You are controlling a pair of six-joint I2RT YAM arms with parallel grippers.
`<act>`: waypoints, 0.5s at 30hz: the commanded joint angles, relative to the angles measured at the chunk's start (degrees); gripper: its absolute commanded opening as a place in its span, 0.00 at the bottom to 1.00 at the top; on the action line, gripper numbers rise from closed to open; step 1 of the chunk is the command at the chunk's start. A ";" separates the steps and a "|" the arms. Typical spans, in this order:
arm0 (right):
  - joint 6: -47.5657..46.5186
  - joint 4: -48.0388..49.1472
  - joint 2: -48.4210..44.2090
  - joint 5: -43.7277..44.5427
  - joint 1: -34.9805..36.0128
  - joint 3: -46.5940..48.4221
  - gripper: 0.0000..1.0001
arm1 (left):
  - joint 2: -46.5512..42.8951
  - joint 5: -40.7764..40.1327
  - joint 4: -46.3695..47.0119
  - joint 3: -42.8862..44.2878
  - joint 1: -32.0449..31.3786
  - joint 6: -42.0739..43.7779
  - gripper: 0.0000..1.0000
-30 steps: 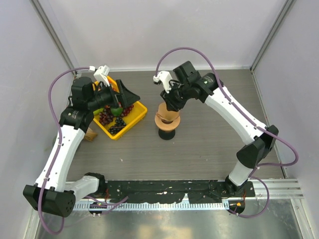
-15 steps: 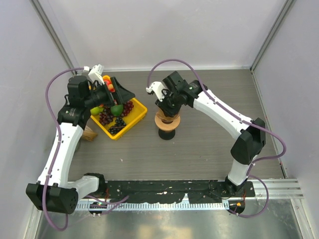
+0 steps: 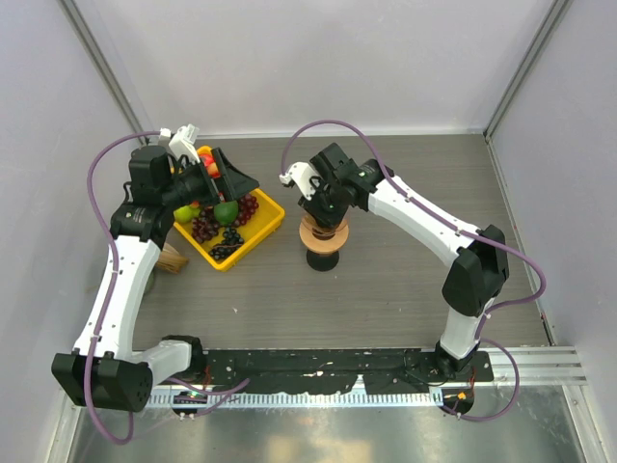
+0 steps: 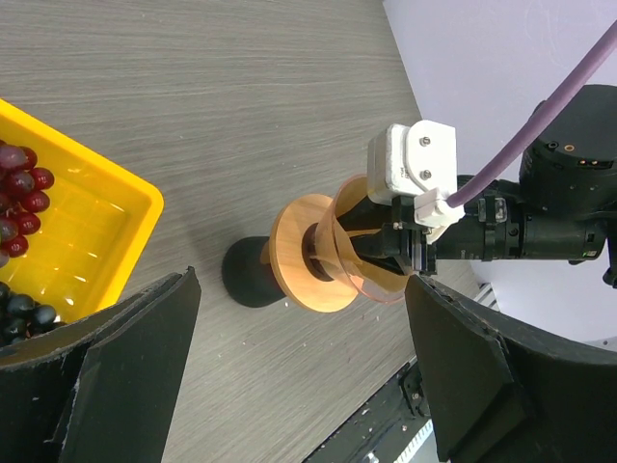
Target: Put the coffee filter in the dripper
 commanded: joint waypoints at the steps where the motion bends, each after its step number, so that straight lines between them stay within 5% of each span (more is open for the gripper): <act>1: -0.70 1.56 0.18 0.89 0.21 -0.44 0.29 | -1.75 1.43 0.29 1.00 0.38 0.66 0.99; 15: -1.14 -0.81 -2.54 1.33 0.21 4.13 0.31 | -1.75 2.04 0.11 0.82 0.47 1.98 0.99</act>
